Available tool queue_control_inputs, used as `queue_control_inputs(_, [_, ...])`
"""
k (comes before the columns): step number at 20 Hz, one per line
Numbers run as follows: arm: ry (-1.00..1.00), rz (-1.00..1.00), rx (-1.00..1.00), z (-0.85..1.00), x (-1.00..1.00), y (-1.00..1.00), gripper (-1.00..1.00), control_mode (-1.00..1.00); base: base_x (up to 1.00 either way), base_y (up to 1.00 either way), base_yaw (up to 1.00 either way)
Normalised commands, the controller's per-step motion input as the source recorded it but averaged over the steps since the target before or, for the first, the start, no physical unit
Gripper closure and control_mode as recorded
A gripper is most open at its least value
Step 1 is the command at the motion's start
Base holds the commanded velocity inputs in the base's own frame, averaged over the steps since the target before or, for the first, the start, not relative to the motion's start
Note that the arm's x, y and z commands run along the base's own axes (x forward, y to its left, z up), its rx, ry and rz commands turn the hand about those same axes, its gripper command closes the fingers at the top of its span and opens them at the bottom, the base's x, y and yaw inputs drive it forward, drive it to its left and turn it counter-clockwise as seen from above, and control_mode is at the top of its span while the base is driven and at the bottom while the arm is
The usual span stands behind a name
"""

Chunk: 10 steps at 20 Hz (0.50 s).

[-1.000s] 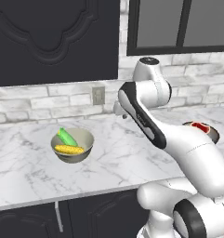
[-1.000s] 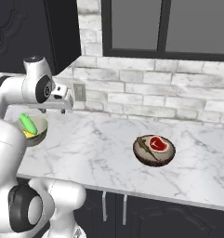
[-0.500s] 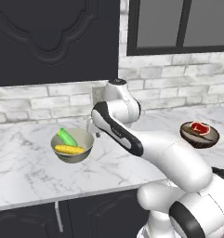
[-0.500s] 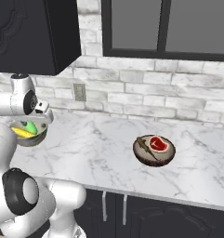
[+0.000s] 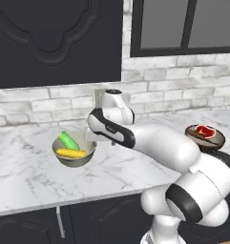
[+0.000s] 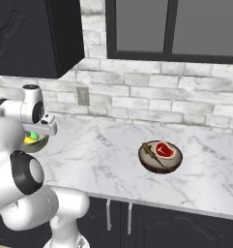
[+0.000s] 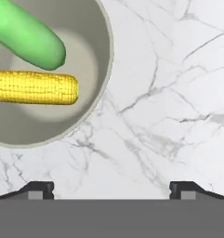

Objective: Place the bowl with the corns on the second highest shelf of the fridge. Place the bowl with the fish and steak on the top shelf of the fridge.

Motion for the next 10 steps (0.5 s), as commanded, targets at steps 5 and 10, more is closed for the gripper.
queue_control_inputs(5, [0.00,-0.10,0.05,-0.32,0.34,0.14,-1.00,-1.00,0.00,0.00,0.00])
queue_control_inputs(10, [0.00,-0.03,0.00,-0.29,0.17,0.00,-1.00,-1.00,0.00,0.00,0.00])
